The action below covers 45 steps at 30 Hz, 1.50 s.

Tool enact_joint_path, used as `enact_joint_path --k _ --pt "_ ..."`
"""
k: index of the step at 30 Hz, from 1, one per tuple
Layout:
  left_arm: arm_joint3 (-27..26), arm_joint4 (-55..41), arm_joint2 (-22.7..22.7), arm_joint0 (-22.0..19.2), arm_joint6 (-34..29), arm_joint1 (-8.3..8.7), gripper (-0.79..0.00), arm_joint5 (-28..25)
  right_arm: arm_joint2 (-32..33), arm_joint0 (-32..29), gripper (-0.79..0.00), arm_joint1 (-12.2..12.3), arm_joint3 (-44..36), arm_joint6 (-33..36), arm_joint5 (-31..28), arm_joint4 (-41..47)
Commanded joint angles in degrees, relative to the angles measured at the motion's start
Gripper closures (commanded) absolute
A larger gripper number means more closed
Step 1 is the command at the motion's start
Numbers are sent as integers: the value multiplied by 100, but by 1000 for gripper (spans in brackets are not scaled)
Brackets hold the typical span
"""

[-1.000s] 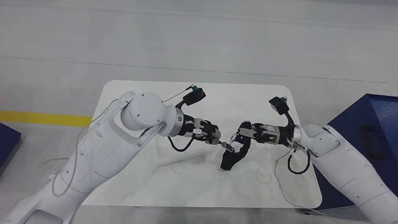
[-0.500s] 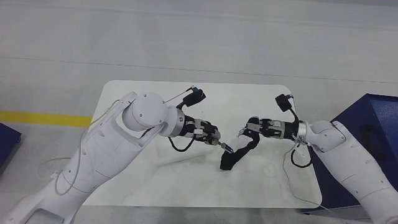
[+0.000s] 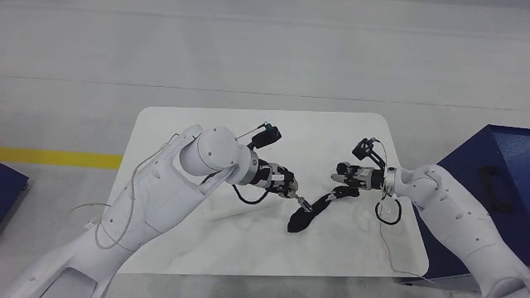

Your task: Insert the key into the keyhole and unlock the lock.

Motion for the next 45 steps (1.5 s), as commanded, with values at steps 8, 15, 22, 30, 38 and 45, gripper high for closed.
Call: enact_joint_path --k 8,15,22,30,38,45 --pt "414 -280 349 -76 744 -319 0 160 389 72 -785 -37 462 -1348 -90 -206" --pt "1233 -434 1088 -369 1024 -867 0 60 561 -77 -785 -21 495 -1523 -147 -294" --pt "2640 -831 1590 -679 966 -1540 0 -104 707 -291 -785 -1 520 -1533 -213 -285" --pt "4129 -943 2046 -886 723 -2340 0 -77 875 -433 -785 22 488 -1469 -260 -303" --pt "5176 -1019 2091 -1027 778 -2933 -785 -361 1004 -536 -785 33 376 -1343 -316 -337" --pt "5482 -1036 1791 -1345 1252 -3060 -785 -734 1156 -566 -785 53 202 -1360 -337 -470"
